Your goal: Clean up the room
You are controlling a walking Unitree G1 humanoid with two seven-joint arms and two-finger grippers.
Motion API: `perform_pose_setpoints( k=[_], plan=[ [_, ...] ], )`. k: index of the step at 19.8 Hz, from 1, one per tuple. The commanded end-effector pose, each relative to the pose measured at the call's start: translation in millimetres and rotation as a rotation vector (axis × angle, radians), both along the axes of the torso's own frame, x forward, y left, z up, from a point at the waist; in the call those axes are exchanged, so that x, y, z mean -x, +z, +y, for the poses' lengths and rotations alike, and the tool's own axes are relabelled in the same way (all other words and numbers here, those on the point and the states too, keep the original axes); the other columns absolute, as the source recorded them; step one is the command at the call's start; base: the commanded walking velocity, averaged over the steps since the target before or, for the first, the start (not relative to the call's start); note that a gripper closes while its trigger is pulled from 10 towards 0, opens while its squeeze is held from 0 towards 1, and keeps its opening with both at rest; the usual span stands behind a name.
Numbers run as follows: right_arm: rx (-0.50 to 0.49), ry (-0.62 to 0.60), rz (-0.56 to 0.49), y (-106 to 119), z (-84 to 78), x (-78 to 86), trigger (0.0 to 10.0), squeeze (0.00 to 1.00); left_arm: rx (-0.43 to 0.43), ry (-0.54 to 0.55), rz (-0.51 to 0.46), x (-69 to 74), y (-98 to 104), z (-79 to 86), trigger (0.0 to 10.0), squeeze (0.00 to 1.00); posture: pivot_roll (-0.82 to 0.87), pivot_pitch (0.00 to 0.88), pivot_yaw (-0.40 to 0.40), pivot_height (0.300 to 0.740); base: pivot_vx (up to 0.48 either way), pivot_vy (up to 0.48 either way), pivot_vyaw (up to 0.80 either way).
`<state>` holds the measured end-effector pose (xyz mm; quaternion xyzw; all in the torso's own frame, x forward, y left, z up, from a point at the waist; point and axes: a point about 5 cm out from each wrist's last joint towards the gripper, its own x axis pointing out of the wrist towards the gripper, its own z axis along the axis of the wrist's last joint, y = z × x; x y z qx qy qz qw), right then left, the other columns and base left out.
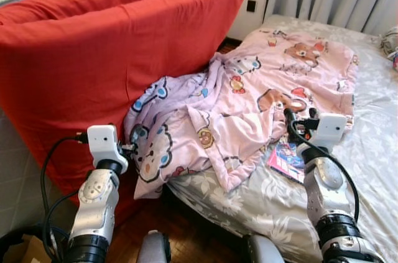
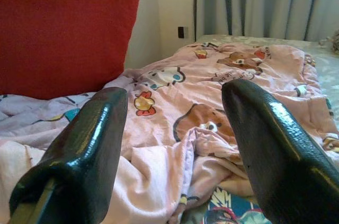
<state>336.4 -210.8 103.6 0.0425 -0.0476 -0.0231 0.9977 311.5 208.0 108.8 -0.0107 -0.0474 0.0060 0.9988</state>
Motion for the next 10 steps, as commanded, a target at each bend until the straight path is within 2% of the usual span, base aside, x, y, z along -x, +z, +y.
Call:
perform_pose_setpoints(
  k=[1,10],
  plan=[
    [0.003,-0.013,0.022,-4.2,-2.1,1.1,10.0,0.00,-0.003,0.002,0.001,-0.3,-1.0,1.9,10.0,0.00,0.08,0.028,0.015,0.586,0.000,0.000,0.00],
    [-0.048,-0.051,0.041,-11.6,-5.9,4.8,10.0,0.00,-0.010,-0.012,0.001,-2.3,-0.5,-1.6,10.0,0.00,0.08,0.061,0.021,0.586,0.000,0.000,0.00]
  ],
)
